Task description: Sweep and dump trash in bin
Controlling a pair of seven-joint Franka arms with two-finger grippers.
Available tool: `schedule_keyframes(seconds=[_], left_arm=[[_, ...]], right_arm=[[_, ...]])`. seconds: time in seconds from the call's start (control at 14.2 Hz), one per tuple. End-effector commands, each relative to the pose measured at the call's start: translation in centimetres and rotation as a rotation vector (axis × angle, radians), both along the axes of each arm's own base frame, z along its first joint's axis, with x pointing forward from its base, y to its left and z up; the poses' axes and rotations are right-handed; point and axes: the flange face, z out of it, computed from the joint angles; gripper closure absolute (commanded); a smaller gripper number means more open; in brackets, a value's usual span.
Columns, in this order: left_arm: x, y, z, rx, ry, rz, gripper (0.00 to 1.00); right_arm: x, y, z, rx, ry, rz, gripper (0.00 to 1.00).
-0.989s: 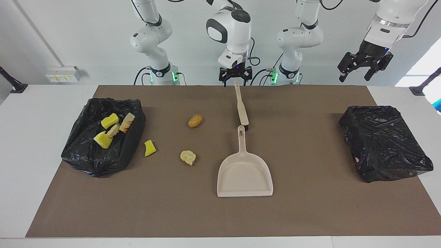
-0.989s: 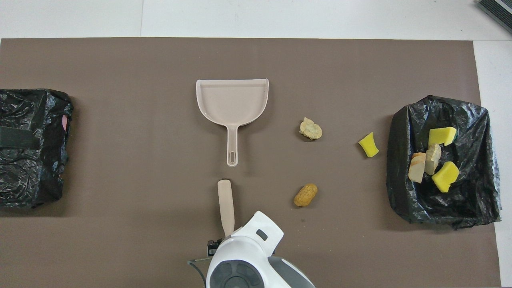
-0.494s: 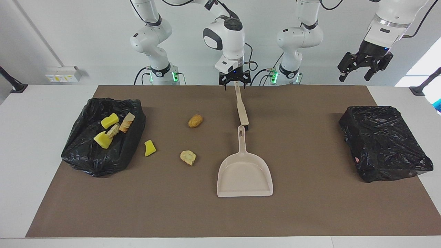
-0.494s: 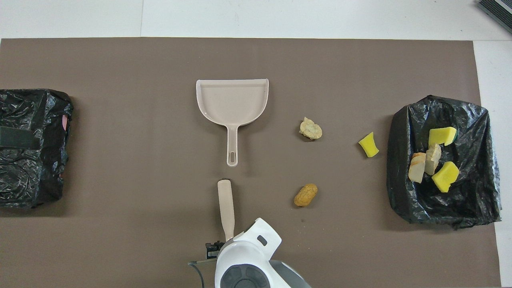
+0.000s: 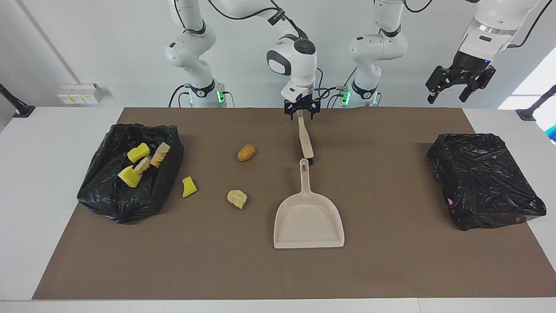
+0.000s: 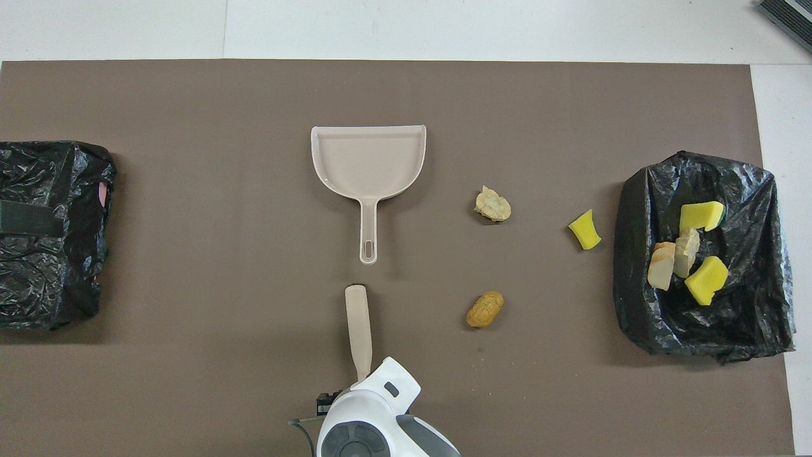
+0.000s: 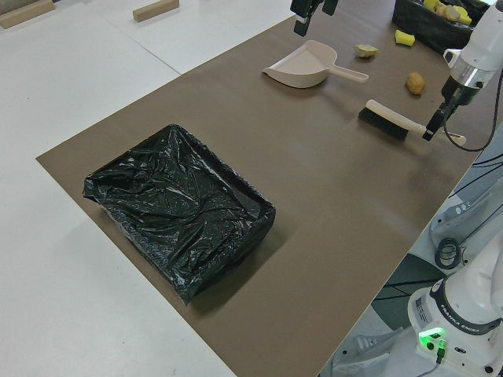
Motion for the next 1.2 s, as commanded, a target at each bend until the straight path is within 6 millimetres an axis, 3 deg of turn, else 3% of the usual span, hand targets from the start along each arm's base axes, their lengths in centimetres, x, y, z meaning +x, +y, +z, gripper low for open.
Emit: schedule_keyframes(seconds=[0.0, 0.21, 0.28, 0.49, 0.64, 0.92, 1.13], left_arm=[[-0.3, -0.2, 0.0, 0.008, 0.007, -0.004, 0.00], [-0.4, 1.1, 0.0, 0.007, 0.016, 0.021, 0.00], [-0.7, 1.1, -0.2, 0.008, 0.039, 0.022, 0.00], [-0.7, 0.5, -0.3, 0.008, 0.030, 0.015, 0.00], [0.1, -0.2, -0.3, 0.001, -0.023, -0.004, 0.00], [1.1, -3.7, -2.4, -0.006, -0.037, -0.061, 0.00], [3.1, -7.4, -5.3, -0.027, -0.051, -0.042, 0.00]], right_arm=[[0.2, -0.1, 0.2, 0.009, -0.004, -0.016, 0.53], [0.3, -0.1, 0.0, 0.005, 0.000, -0.014, 0.94], [0.4, -0.1, 0.3, 0.000, 0.004, -0.013, 1.00], [0.9, 0.4, 1.4, -0.029, 0.030, -0.025, 1.00], [1.7, -0.6, 3.5, -0.029, 0.033, -0.045, 1.00], [5.4, -7.0, 9.3, -0.044, 0.054, -0.120, 1.00], [8.7, -12.2, 12.4, -0.079, 0.087, -0.079, 1.00]])
